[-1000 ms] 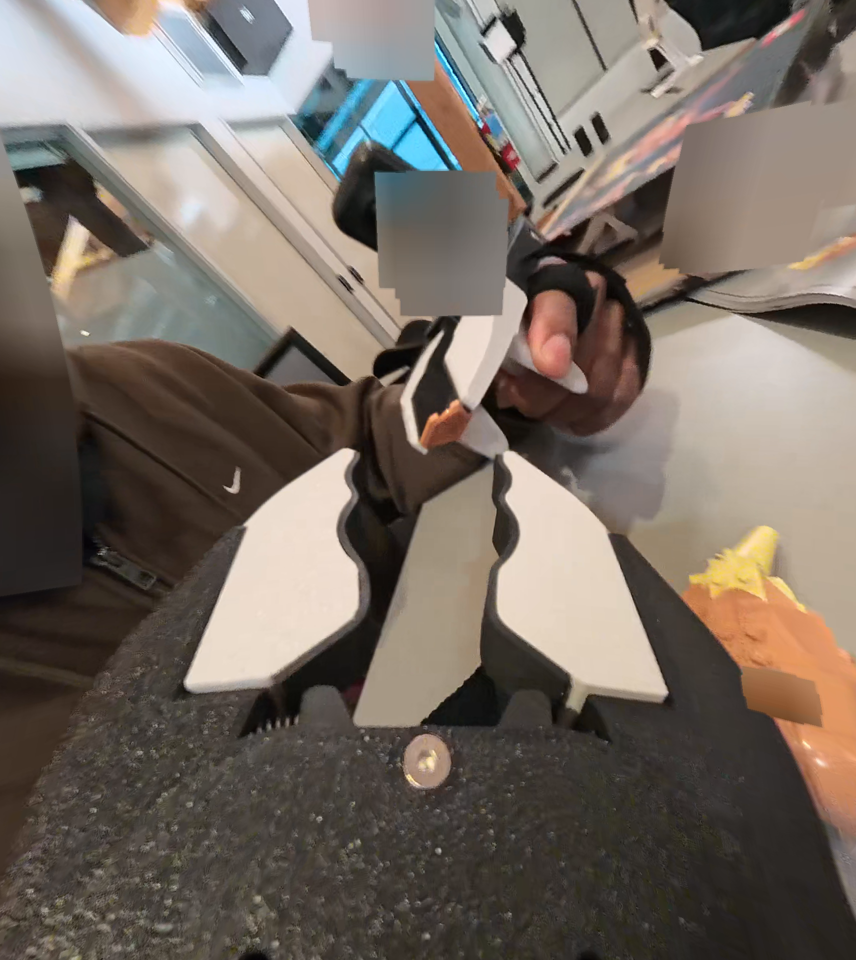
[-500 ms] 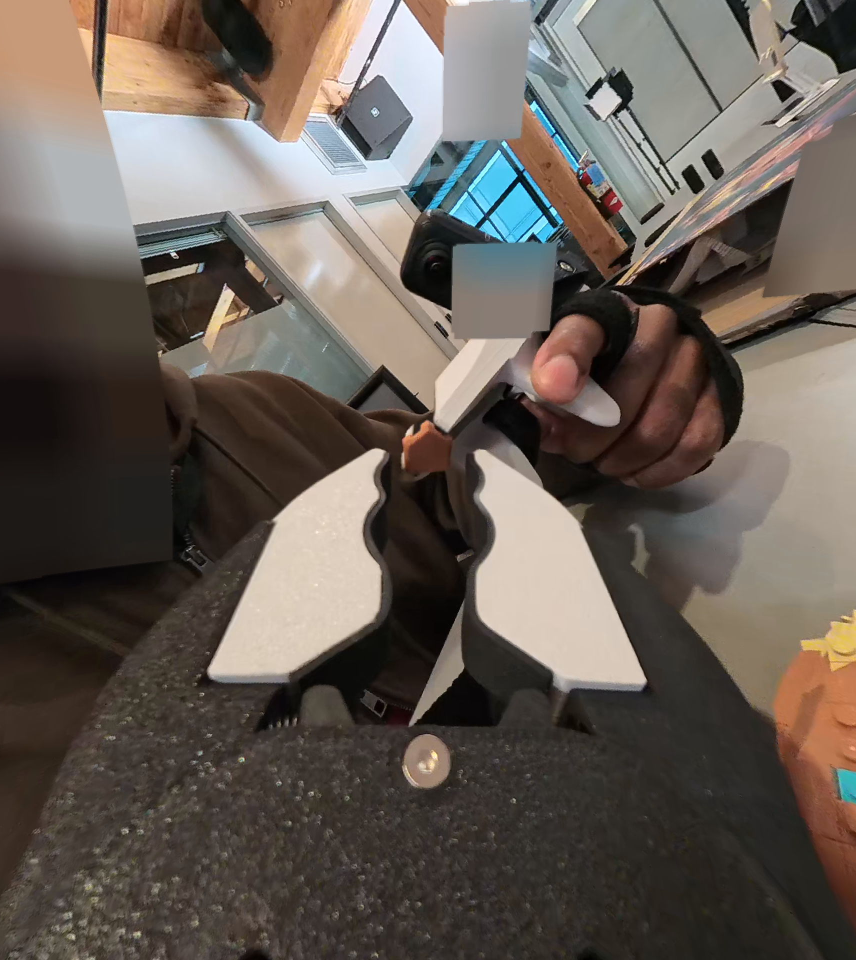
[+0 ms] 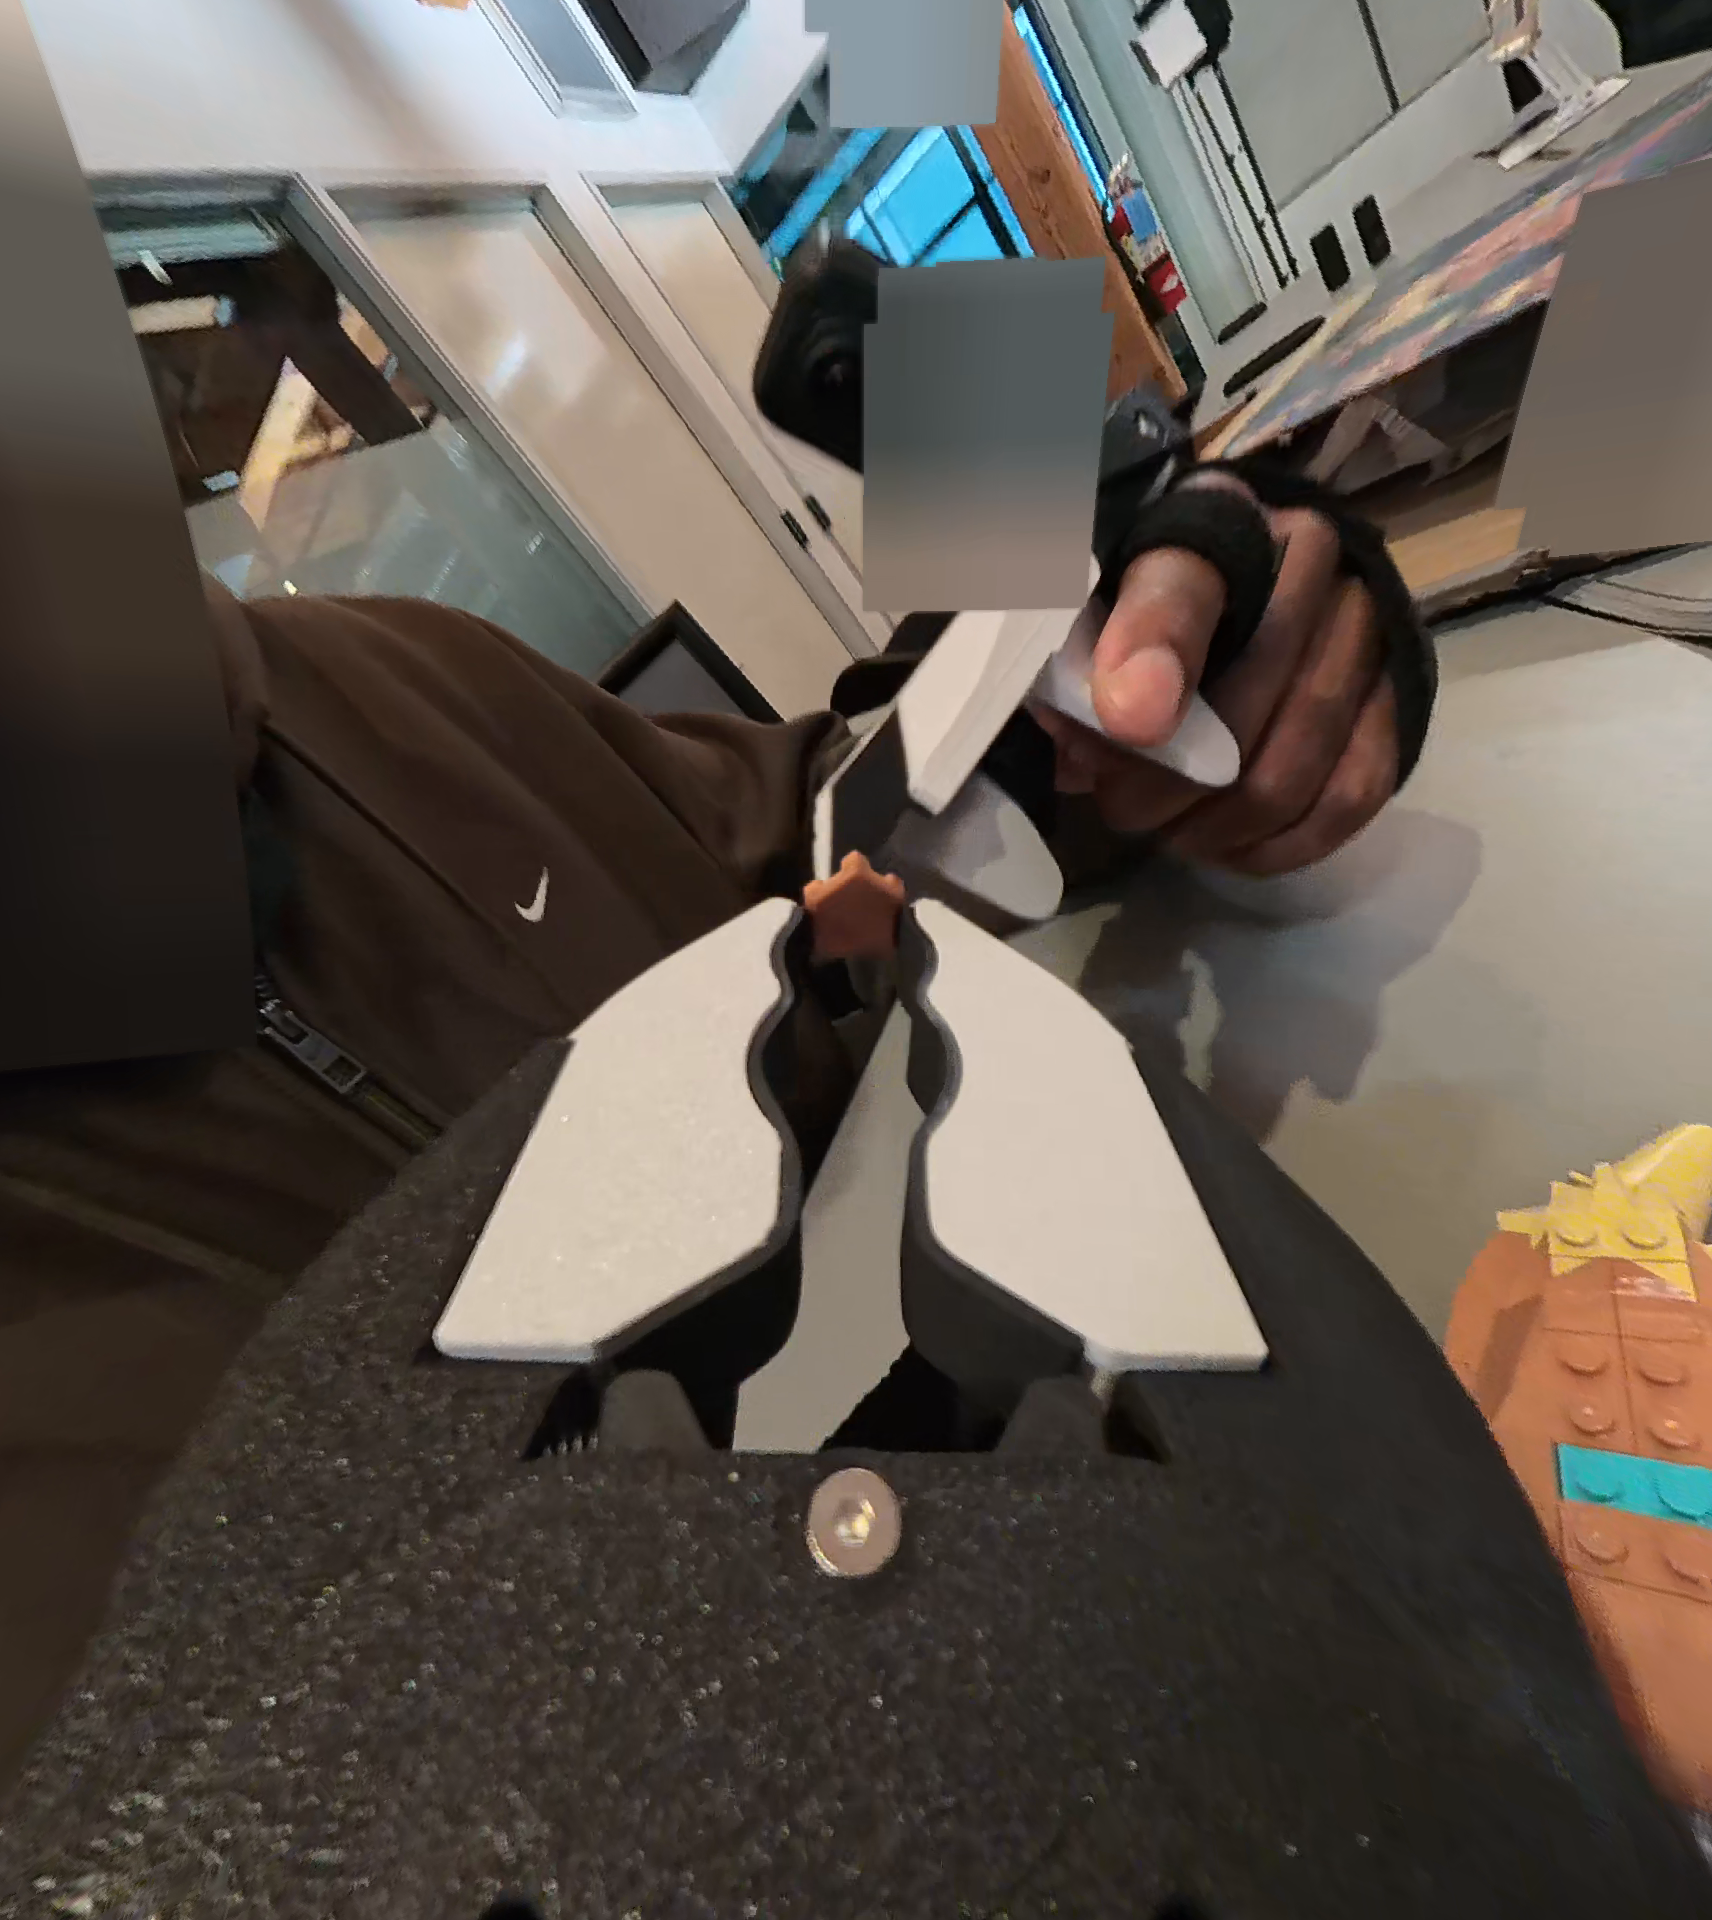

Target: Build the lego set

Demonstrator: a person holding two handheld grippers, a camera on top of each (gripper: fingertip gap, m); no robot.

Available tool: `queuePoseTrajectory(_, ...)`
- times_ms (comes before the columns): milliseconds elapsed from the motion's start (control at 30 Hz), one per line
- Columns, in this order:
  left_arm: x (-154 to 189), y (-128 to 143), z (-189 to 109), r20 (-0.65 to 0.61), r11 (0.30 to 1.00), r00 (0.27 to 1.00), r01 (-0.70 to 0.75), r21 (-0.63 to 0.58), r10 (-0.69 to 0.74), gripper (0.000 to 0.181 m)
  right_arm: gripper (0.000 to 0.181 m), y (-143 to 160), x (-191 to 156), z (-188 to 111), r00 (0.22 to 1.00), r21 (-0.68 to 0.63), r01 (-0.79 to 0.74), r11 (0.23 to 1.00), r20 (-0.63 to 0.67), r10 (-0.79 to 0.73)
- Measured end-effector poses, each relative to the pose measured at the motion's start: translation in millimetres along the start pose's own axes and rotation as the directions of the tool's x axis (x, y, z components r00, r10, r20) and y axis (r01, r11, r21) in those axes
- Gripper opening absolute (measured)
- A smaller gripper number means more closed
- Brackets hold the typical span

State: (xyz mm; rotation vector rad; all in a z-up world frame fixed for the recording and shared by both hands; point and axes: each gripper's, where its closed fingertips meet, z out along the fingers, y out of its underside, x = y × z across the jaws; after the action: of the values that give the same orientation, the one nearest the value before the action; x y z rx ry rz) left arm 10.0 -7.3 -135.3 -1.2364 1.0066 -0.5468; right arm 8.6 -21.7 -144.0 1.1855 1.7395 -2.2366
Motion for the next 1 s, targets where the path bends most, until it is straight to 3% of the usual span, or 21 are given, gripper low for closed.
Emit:
queuePoseTrajectory(133,4.4,-2.8,-5.7,-0.120,0.997,0.991,0.056,-0.053,-0.062,0.025,0.016,17.9,4.3,2.7,0.997,-0.149,0.041,0.988,-0.058,-0.050)
queuePoseTrajectory(267,14.2,5.9,0.4,-0.242,0.981,0.969,-0.006,-0.193,-0.041,0.024,0.017,39.6,9.4,5.8,0.990,-0.302,0.056,0.952,-0.108,-0.092)
queuePoseTrajectory(533,39.8,30.1,8.2,-0.393,0.924,0.919,-0.116,-0.364,-0.040,0.020,0.017,57.0,9.5,7.9,0.988,-0.401,0.053,0.915,-0.113,-0.106)
queuePoseTrajectory(800,49.7,40.2,11.5,-0.426,0.920,0.905,-0.160,-0.357,-0.008,0.005,0.017,64.2,11.2,6.2,0.988,-0.424,0.044,0.905,-0.114,-0.101)
queuePoseTrajectory(1000,25.4,37.8,4.2,-0.271,0.948,0.958,-0.171,-0.267,0.096,0.003,0.035,42.1,25.7,-22.9,0.948,-0.377,0.103,0.920,-0.244,-0.206)
